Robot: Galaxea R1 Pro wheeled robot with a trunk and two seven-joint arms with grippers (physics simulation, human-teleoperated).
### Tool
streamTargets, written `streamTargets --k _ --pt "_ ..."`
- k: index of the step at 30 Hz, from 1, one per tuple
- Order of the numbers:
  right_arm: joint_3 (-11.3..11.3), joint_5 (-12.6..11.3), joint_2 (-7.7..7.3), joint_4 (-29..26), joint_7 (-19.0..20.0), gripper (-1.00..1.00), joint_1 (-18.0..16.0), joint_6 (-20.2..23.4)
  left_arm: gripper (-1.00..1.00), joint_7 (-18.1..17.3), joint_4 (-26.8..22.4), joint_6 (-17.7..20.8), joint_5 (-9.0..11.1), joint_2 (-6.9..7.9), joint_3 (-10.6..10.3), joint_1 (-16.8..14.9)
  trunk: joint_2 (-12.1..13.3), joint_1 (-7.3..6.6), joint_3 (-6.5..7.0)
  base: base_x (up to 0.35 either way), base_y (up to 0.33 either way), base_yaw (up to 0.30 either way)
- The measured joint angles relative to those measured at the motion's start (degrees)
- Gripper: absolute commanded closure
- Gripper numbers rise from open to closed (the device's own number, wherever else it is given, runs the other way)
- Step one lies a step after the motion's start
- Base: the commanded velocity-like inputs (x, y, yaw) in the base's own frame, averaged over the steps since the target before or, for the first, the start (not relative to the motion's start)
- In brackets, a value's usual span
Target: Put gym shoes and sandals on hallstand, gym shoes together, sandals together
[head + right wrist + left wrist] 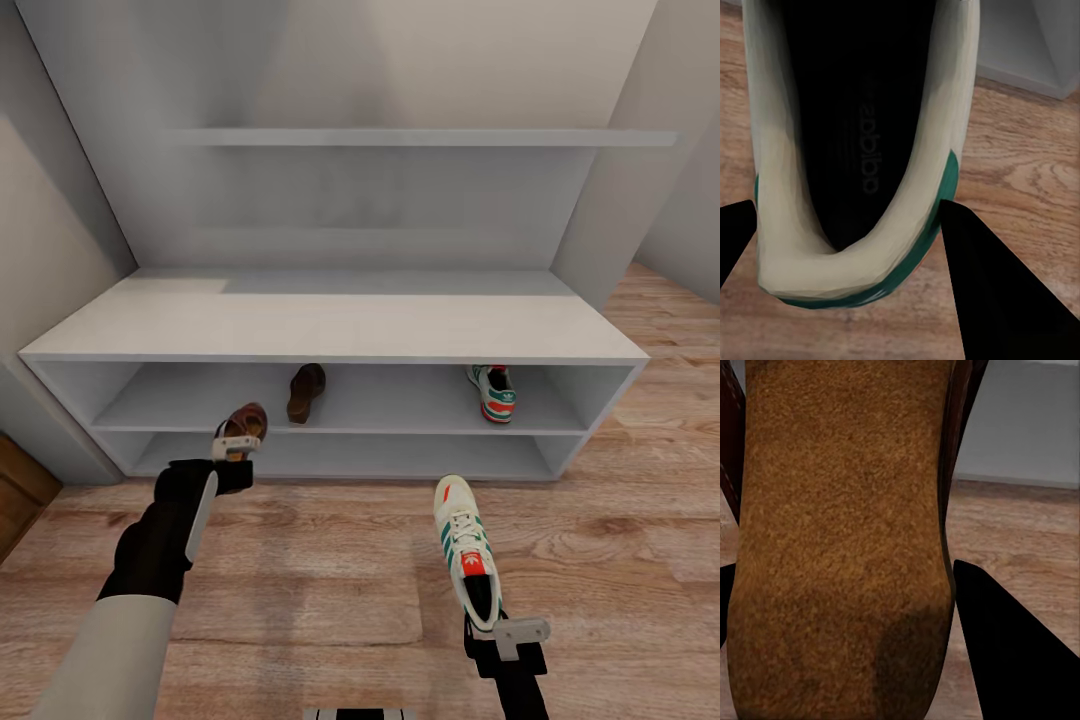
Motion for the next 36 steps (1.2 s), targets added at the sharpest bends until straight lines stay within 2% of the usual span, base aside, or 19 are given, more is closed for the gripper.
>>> streamTargets --k 22,36 --pt "0.0 0.0 -0.02 -0.05 -0.04 1.0 0.0 -0.03 1.0 -0.33 -1.06 -0.87 0.12 0.37 0.0 -0.1 0.0 0.0 0.0 0.002 0.0 0.0" --pt "0.08 0.07 -0.02 -0.08 -0.03 1.0 0.0 -0.08 1.0 -0.31 -1.04 -0.73 0.11 0.34 -0.24 -0.15 0.0 0.0 0.0 0.11 0.0 0.0"
